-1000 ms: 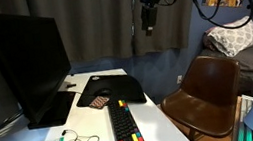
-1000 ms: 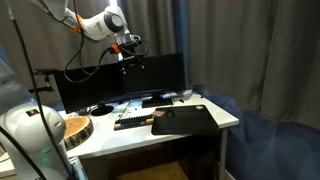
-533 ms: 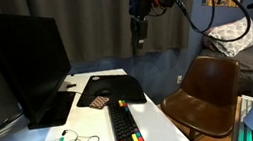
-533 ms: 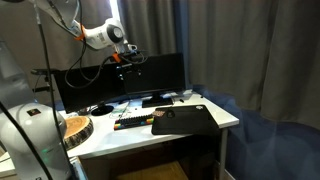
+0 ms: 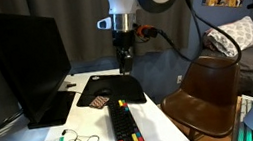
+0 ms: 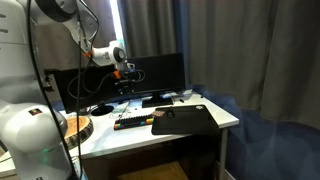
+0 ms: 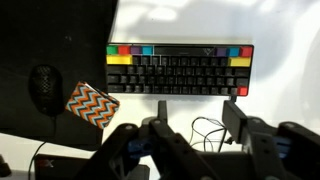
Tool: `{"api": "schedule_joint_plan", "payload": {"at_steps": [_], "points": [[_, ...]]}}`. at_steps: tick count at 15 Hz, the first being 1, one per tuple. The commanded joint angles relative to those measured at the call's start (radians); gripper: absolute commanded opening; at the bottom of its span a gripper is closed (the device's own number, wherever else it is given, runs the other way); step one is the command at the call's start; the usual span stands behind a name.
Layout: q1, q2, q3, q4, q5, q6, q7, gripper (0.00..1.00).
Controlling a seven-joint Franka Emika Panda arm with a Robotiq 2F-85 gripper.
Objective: Press one keyboard key
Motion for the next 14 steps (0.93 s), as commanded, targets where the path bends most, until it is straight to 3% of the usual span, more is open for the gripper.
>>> {"api": "schedule_joint_plan", "payload": {"at_steps": [1,5,6,9,14], "points": [[0.014,0.131,0.007,0.071,-0.007,0.019,0.053,0.30],[0.027,0.242,0.001,0.137,-0.009,-0.023,0.063,0.02],[0.015,0.185,0.005,0.080,0.000,0.009,0.038,0.20],[0.016,0.236,0.003,0.111,0.000,0.005,0.040,0.03],[0.021,0.286,-0.006,0.159,-0.018,-0.015,0.031,0.00]]}}
